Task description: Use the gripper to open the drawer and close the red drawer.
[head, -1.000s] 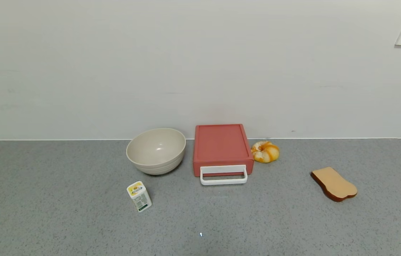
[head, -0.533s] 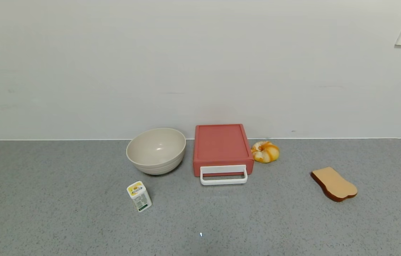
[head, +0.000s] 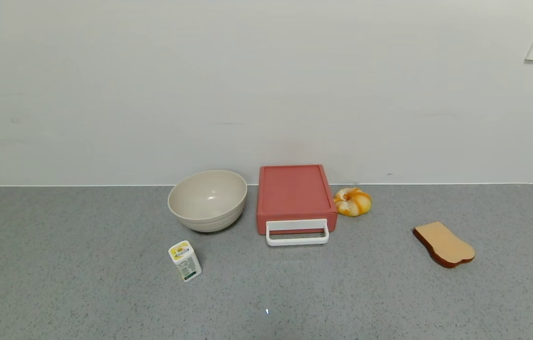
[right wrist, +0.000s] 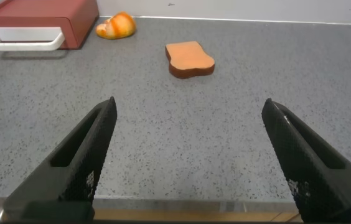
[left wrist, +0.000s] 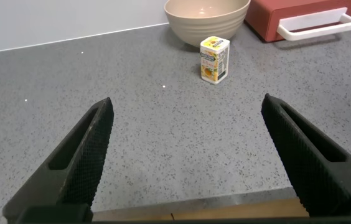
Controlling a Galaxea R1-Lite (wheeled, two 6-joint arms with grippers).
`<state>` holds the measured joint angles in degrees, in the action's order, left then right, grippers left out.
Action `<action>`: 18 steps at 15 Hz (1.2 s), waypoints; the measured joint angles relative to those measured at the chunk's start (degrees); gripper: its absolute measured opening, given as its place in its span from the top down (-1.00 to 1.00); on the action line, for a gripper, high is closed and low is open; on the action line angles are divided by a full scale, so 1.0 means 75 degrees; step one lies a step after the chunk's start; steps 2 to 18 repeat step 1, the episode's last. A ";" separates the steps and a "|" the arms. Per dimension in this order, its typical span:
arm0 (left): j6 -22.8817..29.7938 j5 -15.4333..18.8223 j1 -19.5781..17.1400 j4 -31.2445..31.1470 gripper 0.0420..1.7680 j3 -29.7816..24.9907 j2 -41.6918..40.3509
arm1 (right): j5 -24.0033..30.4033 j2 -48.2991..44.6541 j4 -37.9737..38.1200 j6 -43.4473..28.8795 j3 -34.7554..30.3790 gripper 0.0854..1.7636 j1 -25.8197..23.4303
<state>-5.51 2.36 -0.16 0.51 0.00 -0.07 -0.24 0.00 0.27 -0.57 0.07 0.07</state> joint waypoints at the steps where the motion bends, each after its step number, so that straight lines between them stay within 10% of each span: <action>1: 0.0000 0.0000 0.0000 0.0000 -0.94 0.0000 0.0000 | -0.0003 0.0000 0.0000 -0.0007 -0.0007 -0.94 0.0000; 18: 0.0000 0.0000 0.0000 0.0000 -0.94 0.0000 0.0000 | -0.0003 0.0000 0.0000 -0.0007 -0.0007 -0.94 0.0000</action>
